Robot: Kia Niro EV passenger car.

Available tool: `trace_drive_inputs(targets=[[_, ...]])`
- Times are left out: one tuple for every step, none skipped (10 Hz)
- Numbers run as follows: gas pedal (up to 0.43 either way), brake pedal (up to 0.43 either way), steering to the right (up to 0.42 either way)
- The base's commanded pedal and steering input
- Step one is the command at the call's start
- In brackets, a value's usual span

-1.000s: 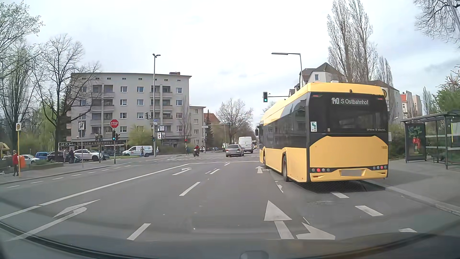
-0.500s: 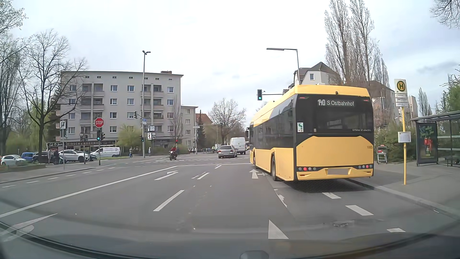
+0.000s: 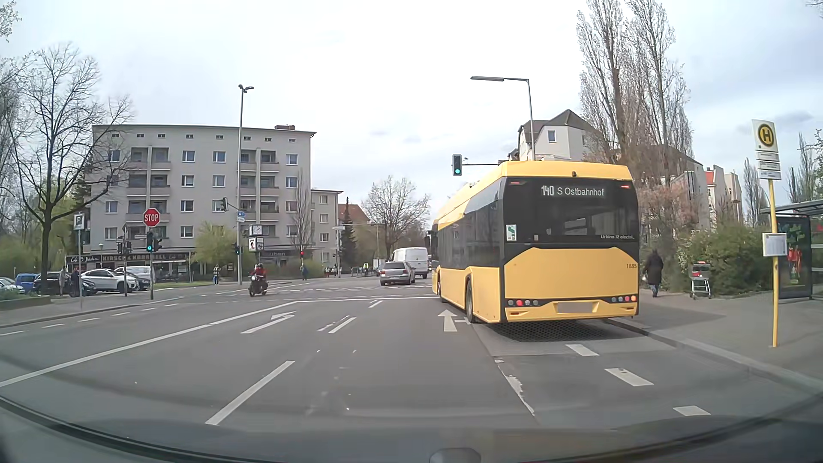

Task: Follow the waypoints while adhering to traffic rules and regulations

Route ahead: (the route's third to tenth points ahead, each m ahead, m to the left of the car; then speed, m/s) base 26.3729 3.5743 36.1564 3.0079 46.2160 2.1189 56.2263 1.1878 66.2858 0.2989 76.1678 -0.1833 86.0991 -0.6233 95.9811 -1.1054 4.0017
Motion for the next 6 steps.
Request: trace_drive_inputs(targets=[[0.118,0.000,0.022],[0.110,0.000,0.021],[0.110,0.000,0.020],[0.110,0.000,0.020],[0.110,0.000,0.019],[0.110,0.000,0.019]])
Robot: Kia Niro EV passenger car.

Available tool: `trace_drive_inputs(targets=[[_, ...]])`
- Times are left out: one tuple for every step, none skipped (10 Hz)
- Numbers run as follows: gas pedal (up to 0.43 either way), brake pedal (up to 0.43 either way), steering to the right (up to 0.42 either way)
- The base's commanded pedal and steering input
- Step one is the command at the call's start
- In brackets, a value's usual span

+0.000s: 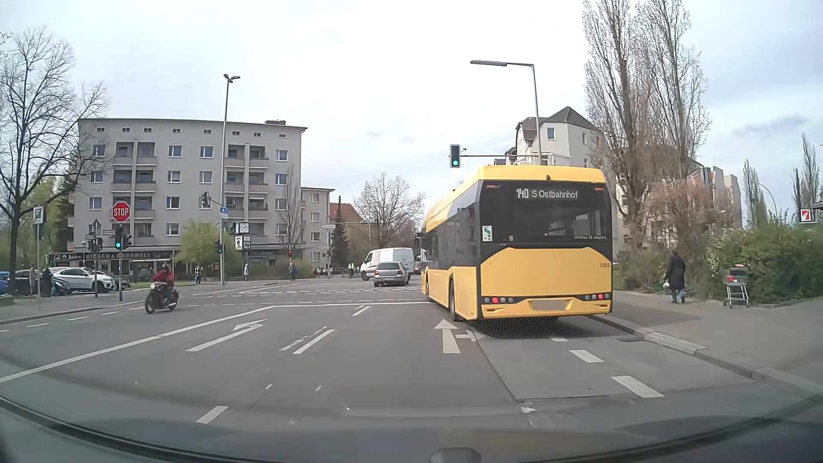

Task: Follow the waypoints while adhering to traffic rules and regulations

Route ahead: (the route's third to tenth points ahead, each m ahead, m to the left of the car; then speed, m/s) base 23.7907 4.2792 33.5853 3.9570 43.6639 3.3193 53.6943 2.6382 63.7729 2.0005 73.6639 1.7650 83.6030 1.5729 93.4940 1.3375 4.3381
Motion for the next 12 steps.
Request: trace_drive_inputs(targets=[[0.110,0.000,0.018],[0.110,0.000,0.018],[0.110,0.000,0.018],[0.087,0.000,0.021],[0.079,0.000,0.024],[0.079,0.000,0.026],[0.059,0.000,0.025],[0.059,0.000,0.025],[0.059,0.000,0.025],[0.059,0.000,0.026],[0.059,0.000,0.026],[0.059,0.000,0.024]])
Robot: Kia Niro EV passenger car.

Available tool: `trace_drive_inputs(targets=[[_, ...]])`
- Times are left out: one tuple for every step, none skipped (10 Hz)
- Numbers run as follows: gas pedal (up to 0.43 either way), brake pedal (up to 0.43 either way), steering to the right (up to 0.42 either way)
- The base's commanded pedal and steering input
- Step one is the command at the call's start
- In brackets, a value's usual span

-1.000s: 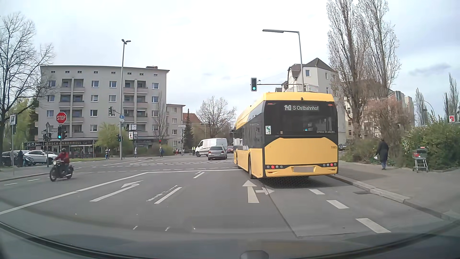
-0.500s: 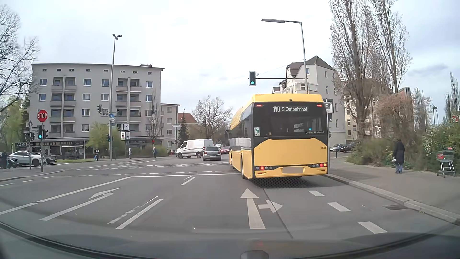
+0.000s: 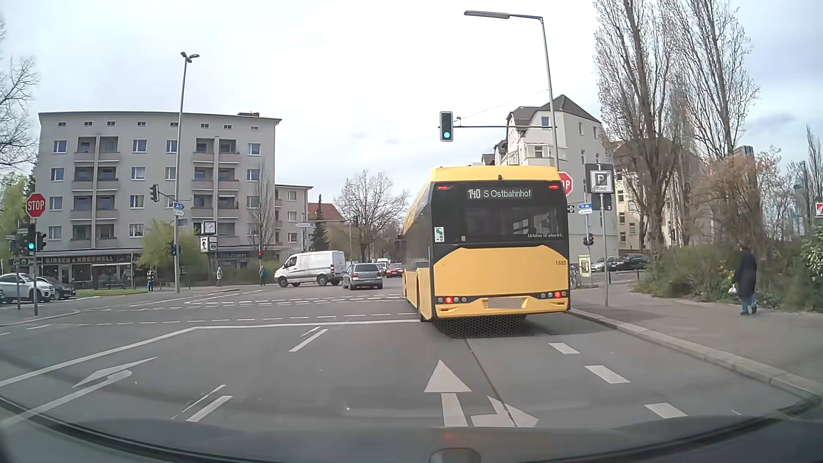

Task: Follow the waypoints while adhering to traffic rules and regulations

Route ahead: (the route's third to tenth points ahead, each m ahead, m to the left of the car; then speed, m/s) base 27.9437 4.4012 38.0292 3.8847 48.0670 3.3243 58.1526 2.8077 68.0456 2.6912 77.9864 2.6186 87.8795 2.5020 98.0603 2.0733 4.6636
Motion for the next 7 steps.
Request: trace_drive_inputs(targets=[[0.059,0.000,0.021],[0.059,0.000,0.020],[0.047,0.000,0.019],[0.008,0.000,0.016],[0.008,0.000,0.016],[0.000,0.000,0.016],[0.000,0.000,0.016]])
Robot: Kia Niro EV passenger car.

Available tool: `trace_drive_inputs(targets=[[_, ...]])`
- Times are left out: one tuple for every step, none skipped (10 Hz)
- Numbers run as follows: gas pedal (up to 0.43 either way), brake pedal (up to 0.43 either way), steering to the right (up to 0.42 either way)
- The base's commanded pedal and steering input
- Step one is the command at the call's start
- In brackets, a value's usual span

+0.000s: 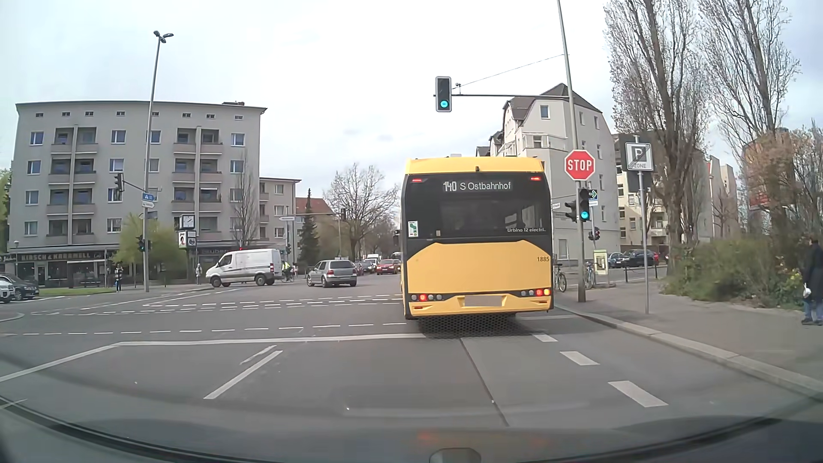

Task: Follow the waypoints while adhering to traffic rules and regulations

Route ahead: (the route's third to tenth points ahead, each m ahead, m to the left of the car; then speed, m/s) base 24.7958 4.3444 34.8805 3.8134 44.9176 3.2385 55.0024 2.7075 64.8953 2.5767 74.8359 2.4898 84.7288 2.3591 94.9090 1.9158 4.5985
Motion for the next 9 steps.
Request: trace_drive_inputs(targets=[[0.000,0.000,0.016],[0.000,0.000,0.016],[0.000,0.000,0.014],[0.000,0.000,0.007],[0.000,0.000,-0.001],[0.000,0.000,-0.011],[0.000,0.000,-0.021],[0.000,0.000,-0.030],[0.000,0.000,-0.035]])
